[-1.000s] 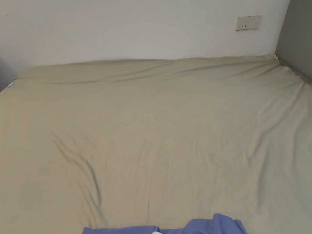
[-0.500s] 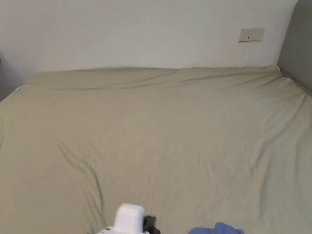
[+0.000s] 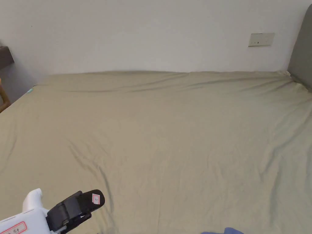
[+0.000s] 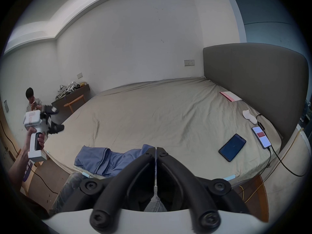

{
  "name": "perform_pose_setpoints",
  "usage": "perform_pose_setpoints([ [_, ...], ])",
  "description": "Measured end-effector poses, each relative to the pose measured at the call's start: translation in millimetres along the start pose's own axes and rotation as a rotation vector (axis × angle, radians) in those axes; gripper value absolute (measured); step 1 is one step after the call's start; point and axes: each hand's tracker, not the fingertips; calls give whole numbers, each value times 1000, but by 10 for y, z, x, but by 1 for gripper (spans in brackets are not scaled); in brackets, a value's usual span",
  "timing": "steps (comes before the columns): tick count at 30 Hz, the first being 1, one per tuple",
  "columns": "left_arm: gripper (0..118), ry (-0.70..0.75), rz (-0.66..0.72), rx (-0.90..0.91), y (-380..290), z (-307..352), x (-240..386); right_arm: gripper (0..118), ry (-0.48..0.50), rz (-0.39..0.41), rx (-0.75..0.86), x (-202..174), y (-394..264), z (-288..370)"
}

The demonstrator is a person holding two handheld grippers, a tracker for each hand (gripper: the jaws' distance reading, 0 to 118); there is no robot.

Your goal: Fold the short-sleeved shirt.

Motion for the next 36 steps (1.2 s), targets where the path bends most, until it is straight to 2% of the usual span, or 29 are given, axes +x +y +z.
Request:
perform_pose_setpoints([
  [3, 104, -35, 32, 1, -4, -5, -604, 3, 6, 5, -12, 6, -8, -25],
  [8, 103, -1, 103, -141, 35, -71, -1537, 4, 2, 25, -24, -12, -21, -72],
  [10, 103, -24, 112, -243, -181, -188, -1491, 4, -1, 30, -27, -28, -3, -87],
  [13, 103, 19, 123, -333, -418, -406, -1596, 4, -3, 42, -34, -41, 12, -120],
  [14, 103, -5, 138, -351, -518, -476, -1616, 4, -7, 48, -37, -51, 21, -132],
  [16, 107, -185, 137, -262, -649, -543, -1499, 4, -16, 53, -40, -80, 45, -144],
  [18, 110, -335, 299, -356, -884, -821, -1451, 4, -16, 47, -36, -91, 46, -146],
  [19, 111, -293, 350, -419, -1042, -992, -1416, 4, -14, 40, -34, -99, 48, -146],
  [20, 111, -259, 308, -401, -1137, -1020, -1316, 4, -12, 34, -35, -104, 47, -154],
  [21, 111, -306, 232, -354, -1194, -1043, -1163, 4, -11, 31, -37, -114, 44, -166],
  [22, 111, -286, 163, -376, -1041, -963, -1332, 4, -12, 30, -39, -125, 39, -174],
  [23, 111, -208, 149, -423, -1058, -943, -1371, 4, -12, 30, -39, -121, 33, -171],
  [25, 110, -231, 97, -455, -1060, -945, -1365, 4, -3, 22, -35, -115, 21, -187],
  [26, 109, -221, 121, -458, -386, -880, -1652, 4, 3, 18, -38, -110, 20, -208],
  [29, 97, -223, 190, -443, -379, -869, -1760, 4, 1, 18, -45, -110, 9, -239],
  [30, 87, -190, 185, -430, -318, -947, -1728, 4, 2, 18, -44, -113, 8, -238],
  [31, 55, -109, 153, -422, -312, -976, -1770, 4, 4, 15, -42, -106, 3, -236],
  [32, 31, -13, 115, -416, -308, -1010, -1810, 4, 7, 13, -40, -105, 2, -236],
  [33, 27, -3, 127, -418, -324, -1066, -1845, 4, 7, 11, -40, -105, 1, -236],
  [34, 27, -118, 197, -398, -421, -966, -1665, 4, 5, 13, -40, -105, 1, -236],
  [35, 27, -113, 213, -385, -424, -984, -1658, 4, 1, 16, -41, -107, 6, -230],
  [36, 26, -51, 151, -374, -417, -1004, -1635, 4, -1, 19, -41, -104, 8, -218],
])
